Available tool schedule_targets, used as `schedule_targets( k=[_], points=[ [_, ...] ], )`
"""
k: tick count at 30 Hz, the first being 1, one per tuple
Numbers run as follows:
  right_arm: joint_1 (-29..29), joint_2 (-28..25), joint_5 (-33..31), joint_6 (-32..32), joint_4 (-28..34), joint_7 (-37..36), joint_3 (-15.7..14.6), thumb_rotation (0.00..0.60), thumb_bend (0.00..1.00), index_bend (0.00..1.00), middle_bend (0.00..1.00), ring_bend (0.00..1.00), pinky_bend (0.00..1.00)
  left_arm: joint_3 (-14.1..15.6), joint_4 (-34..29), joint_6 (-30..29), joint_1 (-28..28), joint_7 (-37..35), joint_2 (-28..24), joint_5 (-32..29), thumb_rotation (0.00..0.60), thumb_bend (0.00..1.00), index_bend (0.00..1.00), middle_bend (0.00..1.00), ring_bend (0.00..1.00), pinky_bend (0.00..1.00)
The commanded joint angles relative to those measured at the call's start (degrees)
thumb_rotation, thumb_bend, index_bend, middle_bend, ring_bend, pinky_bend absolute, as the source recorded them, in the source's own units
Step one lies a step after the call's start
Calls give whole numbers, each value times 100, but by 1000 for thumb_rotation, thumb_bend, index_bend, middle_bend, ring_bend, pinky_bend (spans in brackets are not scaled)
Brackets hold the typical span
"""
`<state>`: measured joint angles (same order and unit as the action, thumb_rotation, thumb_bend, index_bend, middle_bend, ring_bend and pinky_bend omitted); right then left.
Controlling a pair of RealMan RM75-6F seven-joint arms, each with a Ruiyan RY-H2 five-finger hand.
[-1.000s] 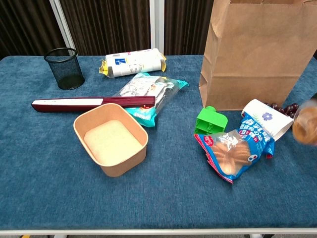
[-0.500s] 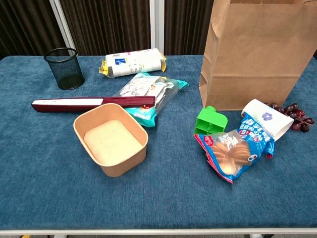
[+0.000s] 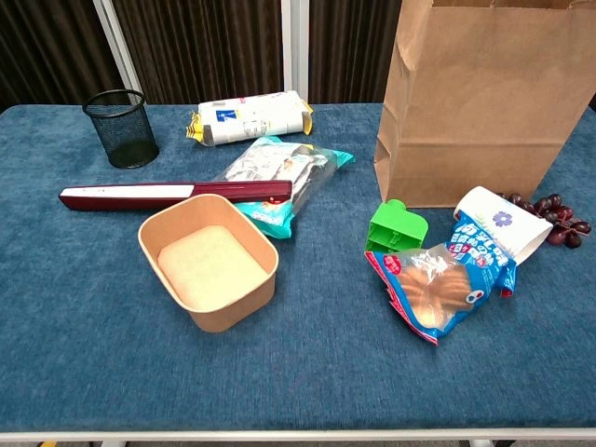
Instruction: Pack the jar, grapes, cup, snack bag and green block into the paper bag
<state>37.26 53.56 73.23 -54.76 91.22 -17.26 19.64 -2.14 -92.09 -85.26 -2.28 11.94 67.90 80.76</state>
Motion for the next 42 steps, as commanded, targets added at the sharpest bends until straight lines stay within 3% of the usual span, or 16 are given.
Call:
schedule_targets(
  k=[1, 9, 14, 18, 24, 31, 36, 42],
  points=[
    [312, 254, -247, 410, -250, 286, 42, 600, 256, 379, 411, 217, 446, -5, 0, 15, -4, -5, -3, -15, 600, 66, 208, 197, 135, 183],
    [608, 573, -296, 730, -292, 734, -146, 600, 256, 284, 375, 191, 381, 5, 41, 31, 5, -43, 26, -25, 600, 66, 209, 197, 135, 183],
    [691, 561, -422, 965, -239, 1065, -303, 600, 256, 91, 237, 44, 212, -11, 98, -2, -8, -72, 50, 26, 600, 66, 208, 197, 135, 183],
    [680, 533, -470, 925, -181, 1127, -319, 600, 202, 2, 154, 0, 146, -26, 122, -32, -21, -76, 57, 71, 600, 67, 208, 197, 135, 183],
    [488, 460, -318, 417, -91, 911, -213, 600, 81, 0, 122, 0, 129, -44, 125, -35, -41, -71, 56, 89, 600, 67, 208, 197, 135, 183],
    [-222, -56, 317, -553, 436, 240, -308, 600, 70, 0, 186, 3, 138, -66, 119, -41, -71, -62, 48, 120, 600, 66, 208, 197, 135, 183],
    [-1160, -334, 1007, -1616, 563, -251, -796, 600, 69, 84, 324, 104, 270, -74, 138, -22, -94, -87, 56, 131, 600, 66, 208, 197, 135, 183],
    [-1985, -370, 1318, -1971, 314, -482, -1547, 600, 69, 159, 389, 147, 311, -78, 129, -11, -131, -79, 67, 178, 600, 67, 208, 197, 135, 183]
  ],
)
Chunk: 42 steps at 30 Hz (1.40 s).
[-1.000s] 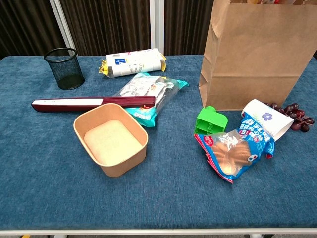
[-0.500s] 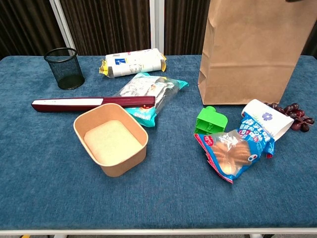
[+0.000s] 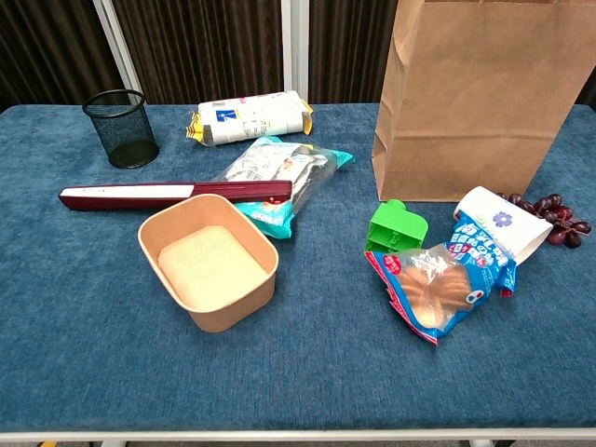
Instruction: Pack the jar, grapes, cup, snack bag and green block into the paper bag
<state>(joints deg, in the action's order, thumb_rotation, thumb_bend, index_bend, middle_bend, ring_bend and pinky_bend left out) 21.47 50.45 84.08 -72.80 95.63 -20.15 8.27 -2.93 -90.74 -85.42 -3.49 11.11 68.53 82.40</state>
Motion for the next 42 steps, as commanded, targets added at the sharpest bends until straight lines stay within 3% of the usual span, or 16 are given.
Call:
schedule_targets(
  k=[1, 6, 11, 16, 22, 29, 42],
  points=[
    [-488, -28, 276, -119, -192, -214, -536, 600, 70, 161, 388, 147, 311, -1, -13, 14, -24, 9, 6, 26, 600, 67, 208, 197, 135, 183],
    [-467, 327, 255, 452, -530, -132, -821, 600, 71, 161, 360, 146, 312, 16, -42, 28, -50, 34, 16, 77, 600, 67, 208, 197, 135, 183],
    [-141, 925, -3, 1174, -994, 453, -791, 600, 89, 150, 247, 95, 306, 20, -63, 16, -48, 58, 6, 77, 600, 68, 209, 197, 135, 183],
    [198, 1536, -100, 1658, -1427, 863, -712, 600, 113, 138, 217, 67, 277, 33, -86, -12, -6, 50, -10, 32, 600, 67, 208, 197, 135, 183],
    [410, 2171, -192, 1800, -1963, 1257, -597, 600, 119, 121, 190, 37, 249, 45, -74, -13, 31, 13, -5, -25, 600, 66, 208, 197, 135, 183],
    [617, 2585, -322, 2191, -2347, 1185, -591, 600, 139, 119, 187, 31, 246, 73, -25, -5, 46, -20, 34, -17, 600, 67, 208, 197, 135, 183],
    [728, 3193, -374, 2263, -2934, 974, -564, 600, 159, 118, 212, 38, 246, 53, 48, 48, 25, -103, 52, -53, 600, 68, 208, 197, 135, 183]
  ],
)
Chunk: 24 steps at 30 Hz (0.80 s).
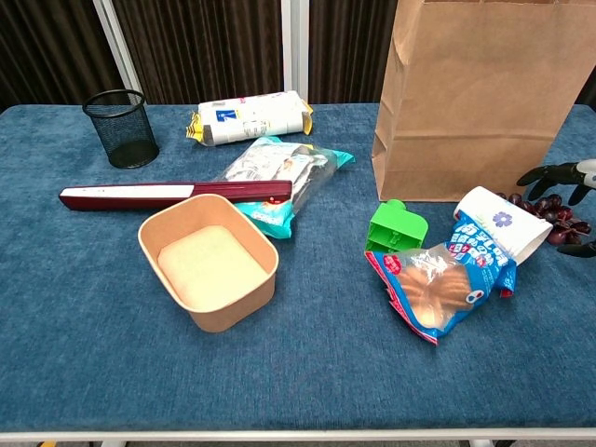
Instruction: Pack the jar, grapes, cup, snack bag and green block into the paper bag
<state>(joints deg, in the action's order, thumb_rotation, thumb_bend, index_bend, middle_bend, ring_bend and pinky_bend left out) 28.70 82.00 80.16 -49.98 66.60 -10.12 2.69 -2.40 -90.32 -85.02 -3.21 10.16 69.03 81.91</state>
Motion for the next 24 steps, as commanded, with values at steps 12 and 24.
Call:
schedule_targets(
  k=[12, 24],
  points=[
    [-43, 367, 114, -262, -273, 34, -58, 600, 220, 294, 364, 176, 420, 13, 64, 26, 2, -84, 30, -2, 600, 66, 208, 197, 135, 183],
    [-199, 712, 60, -697, -637, 348, 13, 600, 366, 558, 494, 341, 628, 27, 103, 20, 29, -157, 46, -7, 600, 67, 208, 197, 135, 183]
  ],
)
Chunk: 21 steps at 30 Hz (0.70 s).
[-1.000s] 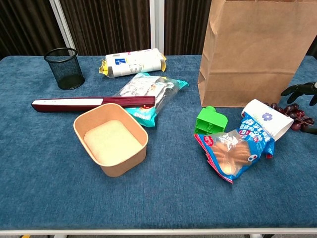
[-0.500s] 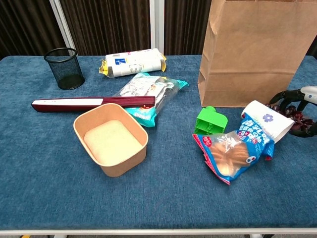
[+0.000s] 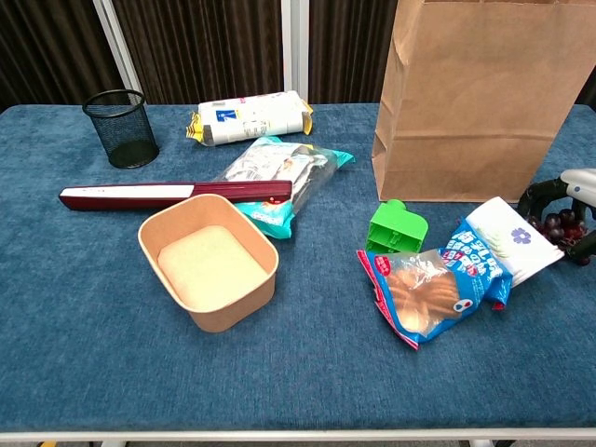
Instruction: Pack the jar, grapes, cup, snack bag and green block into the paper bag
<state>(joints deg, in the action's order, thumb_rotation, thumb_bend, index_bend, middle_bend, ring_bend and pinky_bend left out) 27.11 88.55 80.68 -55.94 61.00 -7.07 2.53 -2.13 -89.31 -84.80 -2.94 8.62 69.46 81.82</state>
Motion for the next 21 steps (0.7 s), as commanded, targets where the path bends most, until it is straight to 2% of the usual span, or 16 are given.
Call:
schedule_targets(
  k=[1, 6, 10, 17, 21],
  points=[
    [-49, 66, 10, -135, -97, 47, 36, 600, 389, 586, 510, 358, 650, 0, 6, -3, 1, -5, 6, 3, 600, 67, 208, 197, 135, 183],
    [-124, 21, 89, -378, -124, -27, 50, 600, 459, 677, 560, 409, 718, 0, 11, 9, -4, -4, 10, 5, 600, 66, 208, 197, 135, 183],
    [-217, -178, 258, -707, 29, -118, 26, 600, 476, 699, 574, 417, 726, 2, 11, 13, -9, -3, 13, 15, 600, 67, 208, 197, 135, 182],
    [-441, -1132, 837, -1698, 996, -704, 3, 600, 478, 703, 582, 417, 727, -8, -18, 4, -26, 22, -8, 47, 600, 67, 208, 197, 135, 183],
    [-555, -1717, 1145, -2335, 1648, -889, 98, 600, 477, 703, 582, 417, 727, -19, -60, 2, -52, 68, -28, 78, 600, 67, 208, 197, 135, 183]
  ],
)
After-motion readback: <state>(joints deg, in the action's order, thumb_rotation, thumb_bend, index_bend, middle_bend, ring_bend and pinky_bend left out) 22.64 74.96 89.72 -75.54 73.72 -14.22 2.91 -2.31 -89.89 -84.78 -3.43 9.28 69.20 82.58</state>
